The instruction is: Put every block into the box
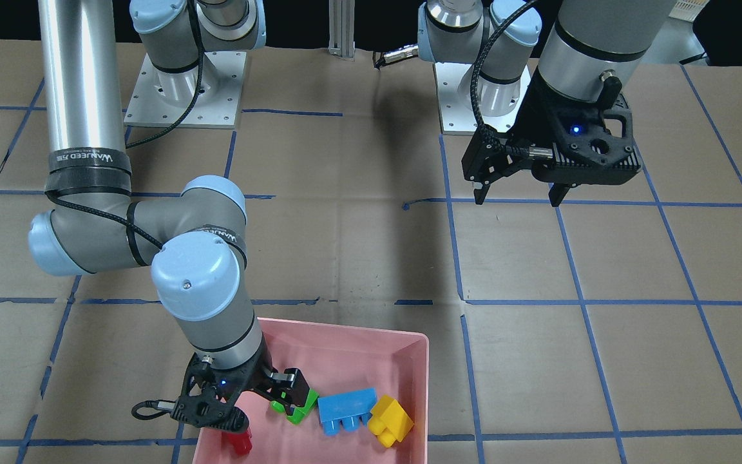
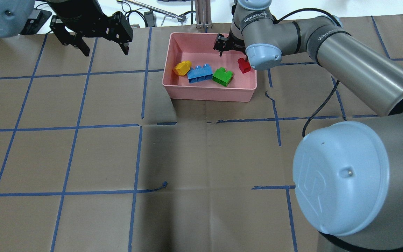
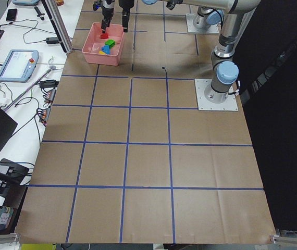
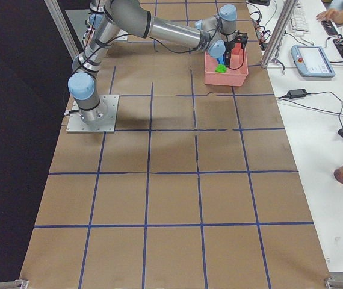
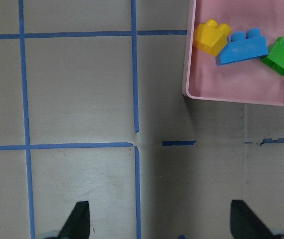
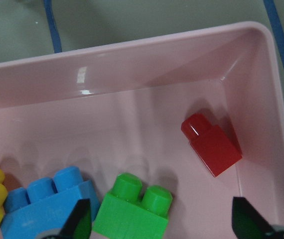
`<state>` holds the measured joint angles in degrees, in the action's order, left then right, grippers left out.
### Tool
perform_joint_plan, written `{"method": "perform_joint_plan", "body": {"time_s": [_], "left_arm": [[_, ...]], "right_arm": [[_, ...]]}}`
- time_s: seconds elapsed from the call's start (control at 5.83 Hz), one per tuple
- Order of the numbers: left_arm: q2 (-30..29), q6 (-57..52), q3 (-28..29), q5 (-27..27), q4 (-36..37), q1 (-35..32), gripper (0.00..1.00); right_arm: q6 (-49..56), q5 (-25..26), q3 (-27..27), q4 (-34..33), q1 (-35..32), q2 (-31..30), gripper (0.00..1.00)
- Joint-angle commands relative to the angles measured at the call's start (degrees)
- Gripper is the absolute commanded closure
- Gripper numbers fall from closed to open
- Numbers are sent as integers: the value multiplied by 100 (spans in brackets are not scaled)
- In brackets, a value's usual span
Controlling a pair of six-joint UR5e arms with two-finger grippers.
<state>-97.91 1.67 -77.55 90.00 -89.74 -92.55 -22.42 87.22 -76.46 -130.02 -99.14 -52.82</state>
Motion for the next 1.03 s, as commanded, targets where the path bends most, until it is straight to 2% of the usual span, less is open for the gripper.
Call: {"method": "perform_joint_plan", "body": {"time_s": [0.0,0.17,0.34,0.51,0.69,0.86], "left_arm": [[0,0,-5,0,0,0,1],[0,0,-5,0,0,0,1],[0,0,-5,0,0,0,1],[0,0,-5,0,0,0,1],[0,0,3,0,0,0,1],[0,0,3,0,0,0,1]], "right_arm": [[62,32,8,525,70,-507,0],[201,75,-70,1165,262,-945,0],[969,119,-88,1911,559,-1367,0],[1368,433,-89,3224,893,-1841,0],[1842,506,-80,4055,1184,-2125,0],[1916,454,-36,4446,1160,-2397,0]]}}
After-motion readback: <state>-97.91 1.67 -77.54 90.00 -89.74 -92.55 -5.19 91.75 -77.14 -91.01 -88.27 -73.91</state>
